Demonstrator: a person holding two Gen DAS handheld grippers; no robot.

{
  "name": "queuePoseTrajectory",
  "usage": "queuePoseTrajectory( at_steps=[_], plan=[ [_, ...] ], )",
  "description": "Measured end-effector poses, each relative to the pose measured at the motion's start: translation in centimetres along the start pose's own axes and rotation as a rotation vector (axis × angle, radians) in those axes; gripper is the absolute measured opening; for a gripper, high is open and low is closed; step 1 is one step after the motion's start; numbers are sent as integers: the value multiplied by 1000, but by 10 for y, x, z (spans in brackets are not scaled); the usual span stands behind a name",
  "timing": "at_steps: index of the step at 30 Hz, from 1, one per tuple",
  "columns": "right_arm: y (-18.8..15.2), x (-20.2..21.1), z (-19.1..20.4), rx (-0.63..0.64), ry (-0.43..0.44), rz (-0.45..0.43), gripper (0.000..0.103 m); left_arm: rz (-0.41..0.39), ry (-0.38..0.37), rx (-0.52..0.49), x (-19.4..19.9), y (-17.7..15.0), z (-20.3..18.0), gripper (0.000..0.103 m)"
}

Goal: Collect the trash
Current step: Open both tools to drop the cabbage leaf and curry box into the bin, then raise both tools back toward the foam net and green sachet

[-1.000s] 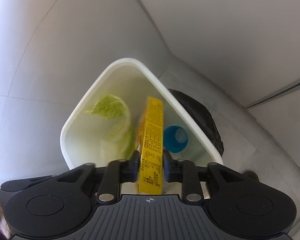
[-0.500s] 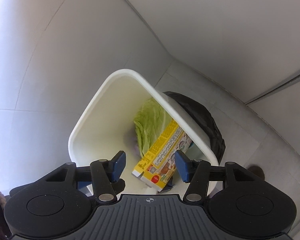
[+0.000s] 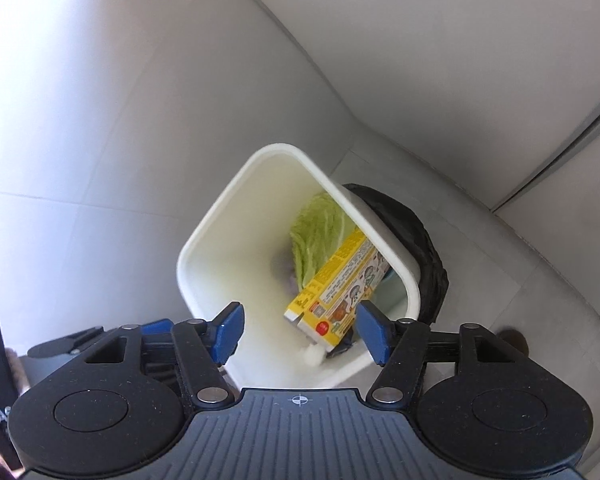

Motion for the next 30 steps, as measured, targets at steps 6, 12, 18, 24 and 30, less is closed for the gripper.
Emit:
queuePoseTrajectory(
  at_steps=[6, 12, 18, 24, 30],
  plan=[
    [-8, 39, 14, 78, 3, -30, 70, -50, 5, -17, 35, -3, -4, 90],
    [-10, 76, 27, 158, 7, -72, 77, -105, 14, -21, 68, -2, -10, 100],
    [-9, 116, 35, 246, 1, -130, 81, -156, 0, 1, 103, 4, -19, 102],
    [3, 161, 40, 283, 6, -220, 83, -223, -26, 18, 133, 17, -31, 102],
    [30, 206, 35, 325, -15, -318, 86, -301, -56, 29, 165, 42, -47, 102]
  ],
)
Point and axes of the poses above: each gripper's, at about its wrist camera, not at the fingertips, and x roughly against the way its jaws point, z to its left, y to its top, the point moved 10 cm from there along -x, roughly the way its jaws point, and after that the axes turned 5 degrees about x, right-handed, at the moved point
